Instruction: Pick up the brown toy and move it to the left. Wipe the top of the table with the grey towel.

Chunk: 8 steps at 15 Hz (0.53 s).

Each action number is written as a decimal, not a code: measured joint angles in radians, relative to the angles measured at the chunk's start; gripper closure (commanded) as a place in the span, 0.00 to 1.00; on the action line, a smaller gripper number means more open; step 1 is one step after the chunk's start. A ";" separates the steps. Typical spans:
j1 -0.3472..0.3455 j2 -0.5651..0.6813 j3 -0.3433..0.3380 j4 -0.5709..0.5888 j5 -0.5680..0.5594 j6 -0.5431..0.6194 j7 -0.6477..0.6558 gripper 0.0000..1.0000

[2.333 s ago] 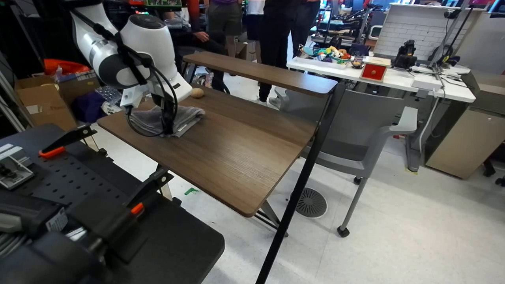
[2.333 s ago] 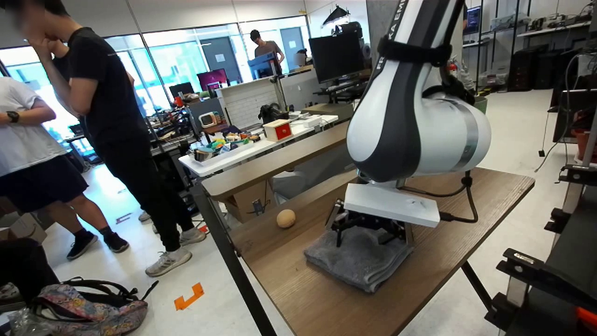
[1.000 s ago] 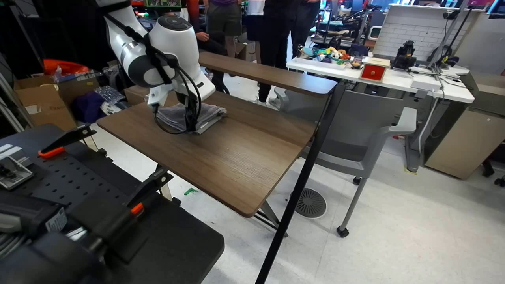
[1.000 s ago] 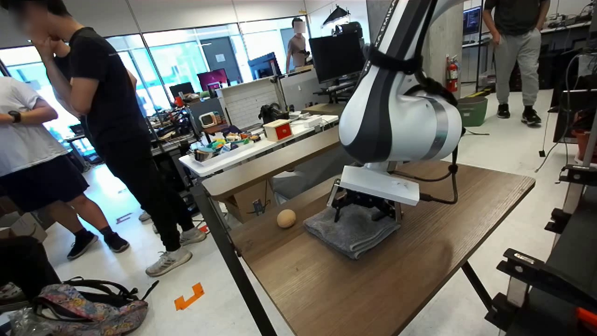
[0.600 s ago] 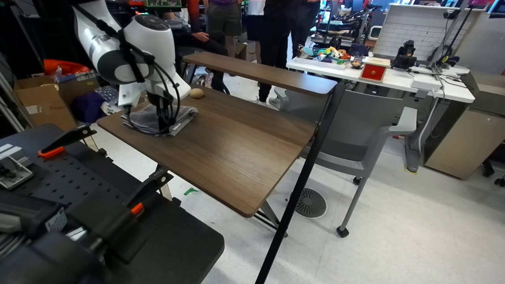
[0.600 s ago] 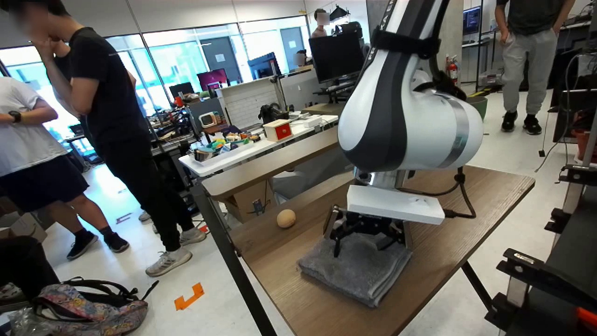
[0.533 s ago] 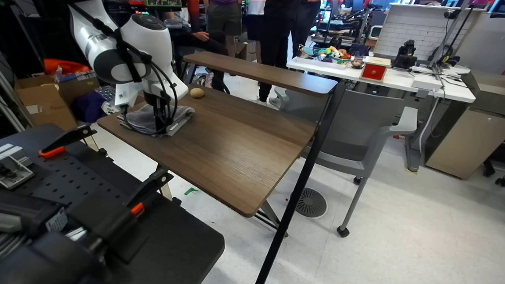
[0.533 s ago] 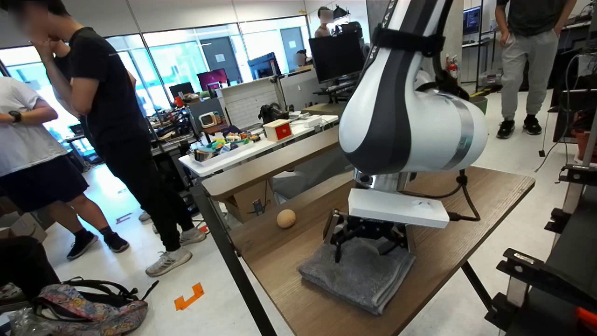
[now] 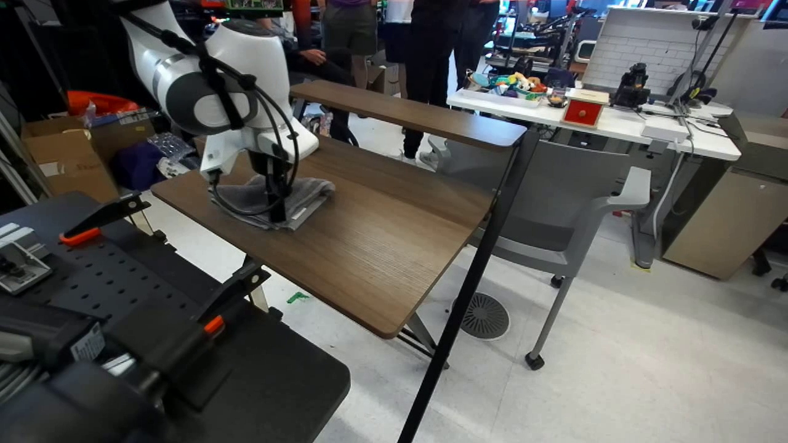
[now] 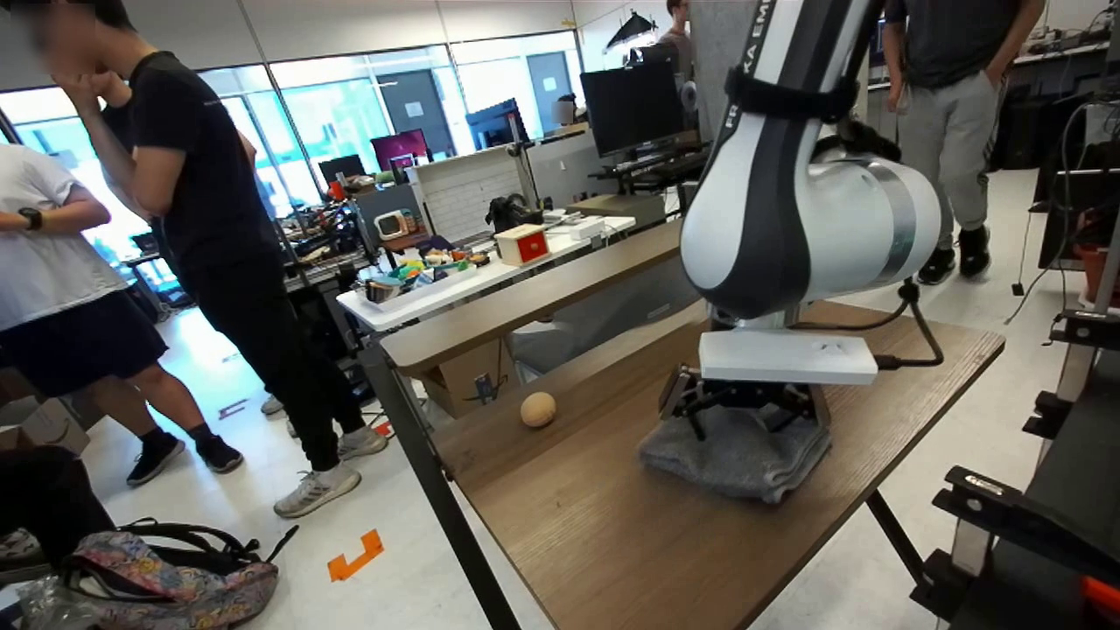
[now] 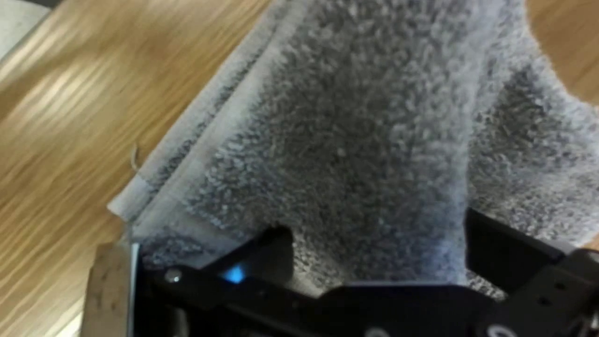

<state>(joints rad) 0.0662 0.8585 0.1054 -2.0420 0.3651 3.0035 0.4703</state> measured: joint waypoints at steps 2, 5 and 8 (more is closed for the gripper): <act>0.017 0.000 -0.105 0.003 0.000 0.000 0.027 0.00; 0.050 0.010 -0.244 0.003 0.000 -0.017 0.081 0.00; 0.074 0.013 -0.303 0.001 -0.003 -0.038 0.104 0.00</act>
<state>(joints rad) 0.1403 0.8712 -0.1974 -2.0409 0.3622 2.9658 0.5747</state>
